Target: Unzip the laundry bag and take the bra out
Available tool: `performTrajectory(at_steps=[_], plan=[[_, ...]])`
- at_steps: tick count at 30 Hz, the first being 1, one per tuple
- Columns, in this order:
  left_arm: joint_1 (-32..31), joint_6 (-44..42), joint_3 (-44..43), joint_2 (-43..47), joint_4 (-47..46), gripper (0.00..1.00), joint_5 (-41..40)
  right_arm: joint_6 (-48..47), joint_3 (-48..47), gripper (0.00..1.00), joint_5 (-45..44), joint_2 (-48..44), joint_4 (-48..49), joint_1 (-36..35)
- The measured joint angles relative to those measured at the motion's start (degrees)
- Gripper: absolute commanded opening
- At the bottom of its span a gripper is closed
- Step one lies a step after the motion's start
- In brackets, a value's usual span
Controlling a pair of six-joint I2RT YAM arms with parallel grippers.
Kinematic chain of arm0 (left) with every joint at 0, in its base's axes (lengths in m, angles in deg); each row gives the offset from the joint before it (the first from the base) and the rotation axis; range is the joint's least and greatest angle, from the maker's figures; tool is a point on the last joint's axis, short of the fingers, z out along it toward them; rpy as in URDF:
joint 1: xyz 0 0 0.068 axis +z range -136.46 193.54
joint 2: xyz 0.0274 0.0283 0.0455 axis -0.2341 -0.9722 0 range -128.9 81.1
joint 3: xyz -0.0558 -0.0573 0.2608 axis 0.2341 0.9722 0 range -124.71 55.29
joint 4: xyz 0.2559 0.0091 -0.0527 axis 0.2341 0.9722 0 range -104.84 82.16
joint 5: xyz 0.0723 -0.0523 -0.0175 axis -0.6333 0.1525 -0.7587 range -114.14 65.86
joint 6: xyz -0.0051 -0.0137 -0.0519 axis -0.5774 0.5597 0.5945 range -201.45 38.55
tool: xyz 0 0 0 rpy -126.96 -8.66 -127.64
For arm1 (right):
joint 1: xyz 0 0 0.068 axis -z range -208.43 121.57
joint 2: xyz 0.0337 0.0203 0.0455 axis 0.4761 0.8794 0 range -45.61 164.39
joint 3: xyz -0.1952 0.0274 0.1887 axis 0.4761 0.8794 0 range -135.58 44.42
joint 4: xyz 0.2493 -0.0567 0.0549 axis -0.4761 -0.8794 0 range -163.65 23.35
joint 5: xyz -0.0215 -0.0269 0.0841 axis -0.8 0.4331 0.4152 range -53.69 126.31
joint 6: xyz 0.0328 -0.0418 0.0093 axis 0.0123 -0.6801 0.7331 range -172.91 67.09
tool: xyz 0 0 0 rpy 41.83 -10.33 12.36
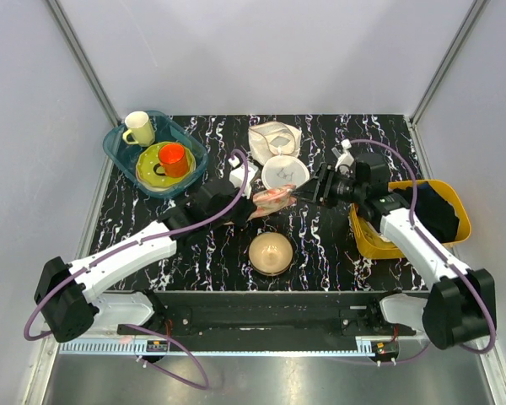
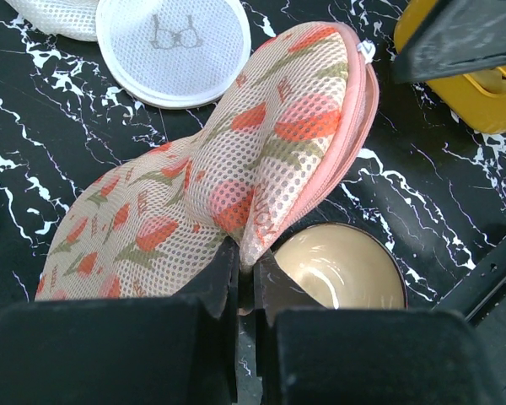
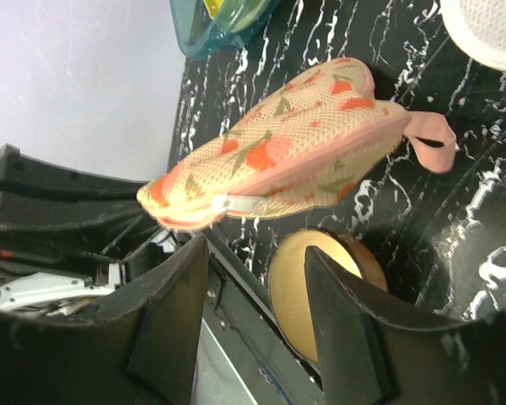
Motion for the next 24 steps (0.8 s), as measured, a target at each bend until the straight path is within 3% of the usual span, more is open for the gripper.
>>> performTrajectory(at_steps=[8, 12, 17, 24], plan=[[0.0, 0.0, 0.0, 0.0, 0.7, 0.0, 0.2, 7.3, 1.6, 0.61, 6.9, 7.3, 12.9, 0.0], [0.0, 0.0, 0.0, 0.0, 0.9, 0.0, 0.6, 9.7, 1.8, 0.55, 7.8, 7.6, 17.2, 0.0], [0.0, 0.0, 0.0, 0.0, 0.9, 0.0, 0.7, 11.0, 1.8, 0.38, 8.2, 7.6, 19.1, 0.0], [0.0, 0.0, 0.0, 0.0, 1.0, 0.0, 0.7, 11.6, 2.8, 0.32, 8.3, 7.3, 19.1, 0.0]])
